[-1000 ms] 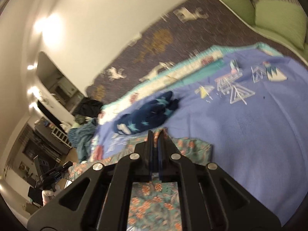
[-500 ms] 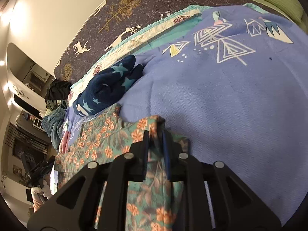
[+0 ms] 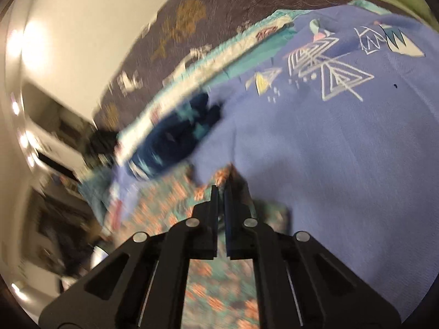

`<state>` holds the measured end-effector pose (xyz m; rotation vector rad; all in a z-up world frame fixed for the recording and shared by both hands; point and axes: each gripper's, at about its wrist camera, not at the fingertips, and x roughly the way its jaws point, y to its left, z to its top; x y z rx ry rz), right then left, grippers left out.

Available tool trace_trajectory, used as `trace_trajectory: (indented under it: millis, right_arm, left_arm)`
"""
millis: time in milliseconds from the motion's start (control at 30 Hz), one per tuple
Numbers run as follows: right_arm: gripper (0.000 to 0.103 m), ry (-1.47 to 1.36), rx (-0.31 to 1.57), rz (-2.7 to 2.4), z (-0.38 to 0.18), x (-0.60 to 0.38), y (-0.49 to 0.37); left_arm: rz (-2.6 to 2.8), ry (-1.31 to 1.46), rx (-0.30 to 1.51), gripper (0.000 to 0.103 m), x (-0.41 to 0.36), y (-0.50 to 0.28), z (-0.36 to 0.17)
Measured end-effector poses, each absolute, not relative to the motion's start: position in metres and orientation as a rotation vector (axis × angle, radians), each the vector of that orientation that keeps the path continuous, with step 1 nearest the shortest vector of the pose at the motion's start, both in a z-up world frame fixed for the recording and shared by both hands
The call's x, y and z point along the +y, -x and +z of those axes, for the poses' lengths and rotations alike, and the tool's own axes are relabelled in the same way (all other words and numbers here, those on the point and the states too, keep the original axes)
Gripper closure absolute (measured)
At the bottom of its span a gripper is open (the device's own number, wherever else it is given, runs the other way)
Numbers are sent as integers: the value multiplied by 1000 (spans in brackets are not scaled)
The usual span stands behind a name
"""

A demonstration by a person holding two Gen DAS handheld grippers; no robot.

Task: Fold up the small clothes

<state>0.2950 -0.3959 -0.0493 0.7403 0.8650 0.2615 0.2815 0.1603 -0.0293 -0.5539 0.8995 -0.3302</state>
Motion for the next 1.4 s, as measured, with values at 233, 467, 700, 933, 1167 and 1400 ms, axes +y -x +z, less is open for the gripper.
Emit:
trace_trajectory:
  millis: [233, 467, 700, 933, 1167, 1400]
  right_arm:
    - [82, -759, 897, 125, -59, -404, -335]
    - [68, -577, 871, 162, -54, -406, -315]
    - [58, -230, 922, 167, -51, -388, -307]
    - [48, 12, 927, 294, -59, -330, -310]
    - [74, -322, 907, 92, -68, -359, -351]
    - [54, -475, 937, 266, -76, -374, -342]
  left_arm:
    - [-122, 665, 856, 99, 197, -335, -41]
    - [-196, 585, 888, 63, 196, -316, -53]
    - [-301, 496, 1003, 62, 155, -336, -77]
    - [-304, 461, 949, 99, 135, -351, -68]
    - [-243, 458, 829, 98, 149, -343, -59]
    - [-270, 442, 930, 73, 150, -343, -79]
